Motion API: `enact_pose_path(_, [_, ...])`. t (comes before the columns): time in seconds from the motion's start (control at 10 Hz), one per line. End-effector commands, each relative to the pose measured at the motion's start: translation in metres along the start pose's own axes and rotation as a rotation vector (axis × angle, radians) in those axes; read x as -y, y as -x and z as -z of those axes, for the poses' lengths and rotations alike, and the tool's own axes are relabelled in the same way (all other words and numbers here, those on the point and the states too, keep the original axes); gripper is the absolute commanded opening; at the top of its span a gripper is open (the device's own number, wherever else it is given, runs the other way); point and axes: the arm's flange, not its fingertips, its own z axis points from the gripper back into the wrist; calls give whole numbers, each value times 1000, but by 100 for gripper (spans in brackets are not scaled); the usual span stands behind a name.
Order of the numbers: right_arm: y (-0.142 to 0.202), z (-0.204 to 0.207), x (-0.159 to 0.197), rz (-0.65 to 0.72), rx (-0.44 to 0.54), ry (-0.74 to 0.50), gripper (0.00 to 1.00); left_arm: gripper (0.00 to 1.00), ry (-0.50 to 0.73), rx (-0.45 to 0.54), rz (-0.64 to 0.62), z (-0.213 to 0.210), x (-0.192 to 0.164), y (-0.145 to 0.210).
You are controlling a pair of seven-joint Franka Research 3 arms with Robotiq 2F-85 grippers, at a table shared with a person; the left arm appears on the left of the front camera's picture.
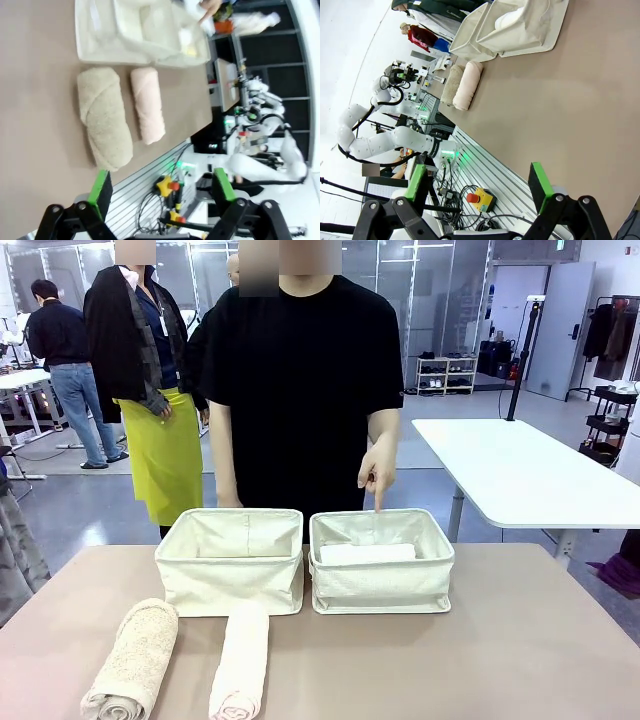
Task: Divide the towels into two baskets.
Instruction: Pick up one hotel-folded towel from the bottom of the table and place it in the Fabric basket indicated by the person.
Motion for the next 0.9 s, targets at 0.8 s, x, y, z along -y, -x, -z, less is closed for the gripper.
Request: enact_pose_path(0.8, [2, -1, -5, -13, 8, -6, 100, 100, -531, -193, 45, 164, 23, 16])
